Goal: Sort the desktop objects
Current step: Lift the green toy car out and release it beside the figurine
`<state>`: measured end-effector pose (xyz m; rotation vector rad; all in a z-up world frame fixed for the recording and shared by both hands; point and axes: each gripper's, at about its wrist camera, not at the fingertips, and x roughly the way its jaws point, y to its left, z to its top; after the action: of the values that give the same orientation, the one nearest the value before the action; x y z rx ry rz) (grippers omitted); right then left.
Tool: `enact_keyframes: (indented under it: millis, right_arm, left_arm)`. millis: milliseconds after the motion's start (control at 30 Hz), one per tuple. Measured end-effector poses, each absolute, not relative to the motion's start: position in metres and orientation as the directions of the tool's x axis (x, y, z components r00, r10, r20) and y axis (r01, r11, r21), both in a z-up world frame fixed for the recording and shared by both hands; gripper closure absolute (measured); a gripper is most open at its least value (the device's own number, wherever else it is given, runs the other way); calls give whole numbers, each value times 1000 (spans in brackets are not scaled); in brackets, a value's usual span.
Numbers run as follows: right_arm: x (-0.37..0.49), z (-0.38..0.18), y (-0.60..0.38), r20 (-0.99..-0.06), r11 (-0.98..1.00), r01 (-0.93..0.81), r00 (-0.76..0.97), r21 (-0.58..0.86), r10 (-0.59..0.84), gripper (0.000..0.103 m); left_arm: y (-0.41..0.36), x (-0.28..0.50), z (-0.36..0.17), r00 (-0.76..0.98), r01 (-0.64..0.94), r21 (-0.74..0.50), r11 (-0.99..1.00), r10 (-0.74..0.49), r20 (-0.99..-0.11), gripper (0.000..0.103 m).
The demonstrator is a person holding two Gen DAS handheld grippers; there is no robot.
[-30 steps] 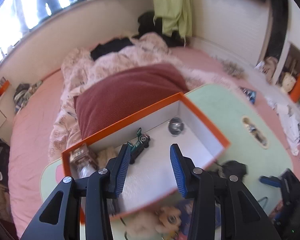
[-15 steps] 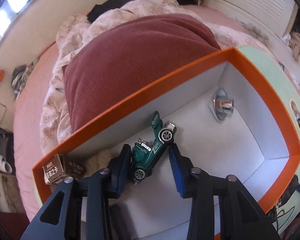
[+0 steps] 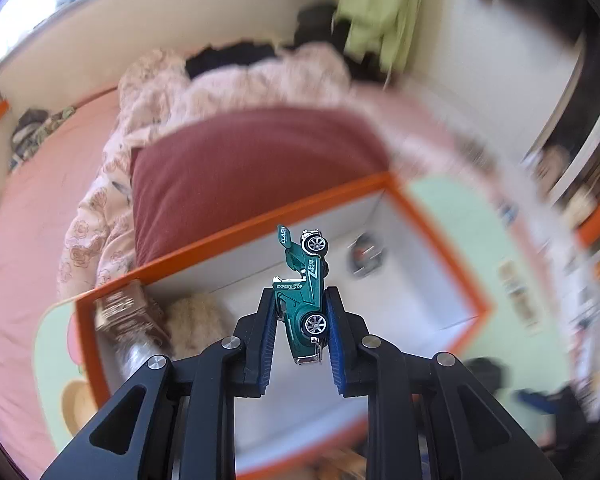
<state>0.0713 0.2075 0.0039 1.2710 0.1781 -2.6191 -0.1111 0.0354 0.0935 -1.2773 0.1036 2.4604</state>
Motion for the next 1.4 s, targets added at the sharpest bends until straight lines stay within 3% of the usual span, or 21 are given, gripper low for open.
enact_keyframes:
  millis: [233,433,567,833,933,1000,1167,1233,1333,1400]
  right_arm:
    - [71,3,208,-786,-967,253,-600,-11,-148,0]
    - [71,3,209,-786,-968,252,-600,-11,-147,0]
    - [71,3,209,-786,-968,253,-600,-11,-148,0]
    - [71,2,209,-786,-967,253,-600,-11,-148,0]
    - [72,2,209,-786,-968,253,-600,-10,-148,0]
    - [71,2,209,-786,-968,252,-600,-11,-148,0]
    - [72,2,209,-787,-968,251,-600,-10,-148,0]
    - [72,2,209,-786,-968,251,-600,-10,-147,0]
    - [72,1,209,-787,-968,251,-600,-10,-147,0]
    - [72,1,210,-787,-969,248,-599,-8,-147,0]
  left_arm:
    - [14,-37,140,-576,-414,-215,-884,437,-691,81]
    - [-5,19,85,-565,-316,-158,-935,319,-761,81]
    - [-14,39,47,-528,-274,-236,-932,351,-773,81]
    - [9,42,20,-523,-297,-173,-939,311,-793,78]
    - [12,48,18,-535,-295,-141,-945,285,-795,60]
    - [12,54,23,-563,-280,-104,-954,252,-787,30]
    - [20,73,32,-631,-279,28,-960,161,-759,12]
    - [23,72,27,-626,-279,58,-959,136,-768,11]
    - [22,62,12,-568,-277,41,-960,129,-813,9]
    - [15,57,8,-556,-256,11,-967,138,-819,0]
